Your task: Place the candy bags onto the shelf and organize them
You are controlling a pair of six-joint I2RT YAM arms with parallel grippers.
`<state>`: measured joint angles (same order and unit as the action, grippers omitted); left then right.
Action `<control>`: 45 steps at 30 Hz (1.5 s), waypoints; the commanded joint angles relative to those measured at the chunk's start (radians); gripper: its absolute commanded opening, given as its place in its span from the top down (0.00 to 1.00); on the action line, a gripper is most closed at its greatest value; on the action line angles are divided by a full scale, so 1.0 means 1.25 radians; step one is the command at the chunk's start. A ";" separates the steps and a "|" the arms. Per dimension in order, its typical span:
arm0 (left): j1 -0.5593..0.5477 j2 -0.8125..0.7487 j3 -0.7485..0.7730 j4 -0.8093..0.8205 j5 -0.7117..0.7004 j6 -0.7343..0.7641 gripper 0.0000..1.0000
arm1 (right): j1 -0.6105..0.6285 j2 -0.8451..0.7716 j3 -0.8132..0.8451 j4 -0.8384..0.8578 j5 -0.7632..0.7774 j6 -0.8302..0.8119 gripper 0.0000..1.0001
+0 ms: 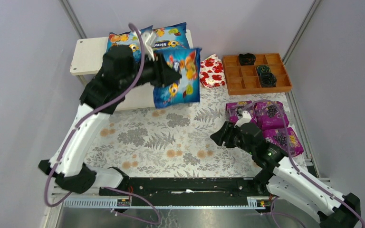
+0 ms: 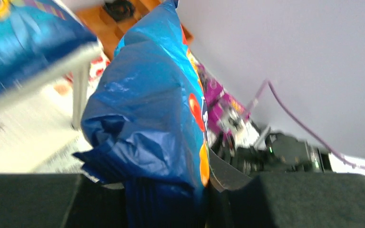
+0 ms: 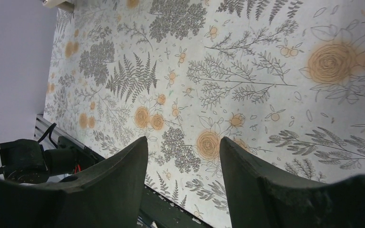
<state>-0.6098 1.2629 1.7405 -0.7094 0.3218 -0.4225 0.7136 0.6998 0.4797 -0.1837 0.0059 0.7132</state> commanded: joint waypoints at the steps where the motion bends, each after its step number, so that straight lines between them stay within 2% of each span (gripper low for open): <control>1: 0.070 0.078 0.241 0.084 0.053 0.011 1.00 | 0.003 -0.070 0.019 -0.088 0.079 -0.027 0.35; 4: 0.148 0.140 0.345 0.134 0.101 -0.063 1.00 | 0.002 -0.112 0.011 -0.118 0.091 -0.026 0.35; 6: 0.250 0.158 0.343 0.202 0.115 -0.168 1.00 | 0.002 -0.129 0.002 -0.125 0.090 -0.020 0.34; 9: 0.433 0.155 0.243 0.385 0.163 -0.415 1.00 | 0.003 -0.129 0.000 -0.126 0.081 -0.016 0.34; 13: 0.662 0.159 0.112 0.593 0.197 -0.676 1.00 | 0.002 -0.101 0.010 -0.121 0.060 -0.021 0.34; 15: 0.737 0.159 0.004 0.781 0.215 -0.836 1.00 | 0.002 -0.088 0.013 -0.111 0.052 -0.025 0.34; 17: 0.775 0.169 -0.038 0.911 0.217 -0.945 1.00 | 0.003 -0.072 0.017 -0.098 0.042 -0.027 0.34; 19: 0.793 0.171 -0.029 0.922 0.206 -0.962 1.00 | 0.002 -0.055 0.017 -0.084 0.033 -0.029 0.34; 22: 0.811 0.149 -0.040 0.865 0.152 -0.944 1.00 | 0.003 -0.031 0.013 -0.062 0.018 -0.026 0.34; 26: 0.828 0.113 -0.124 0.870 0.091 -0.982 1.00 | 0.002 -0.010 0.000 -0.031 0.001 -0.017 0.35; 30: 0.828 0.073 -0.231 0.938 0.041 -1.062 1.00 | 0.002 -0.004 -0.011 -0.012 -0.004 -0.008 0.35; 33: 0.827 0.013 -0.292 0.936 -0.029 -1.066 1.00 | 0.004 -0.004 -0.017 -0.011 -0.004 -0.006 0.35; 45: 0.769 -0.019 -0.321 0.875 -0.236 -1.044 1.00 | 0.002 0.001 -0.029 0.005 -0.028 0.000 0.36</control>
<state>0.3843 1.3113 1.3136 0.2192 0.1810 -1.6833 0.7136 0.7025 0.4454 -0.2176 -0.0174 0.7086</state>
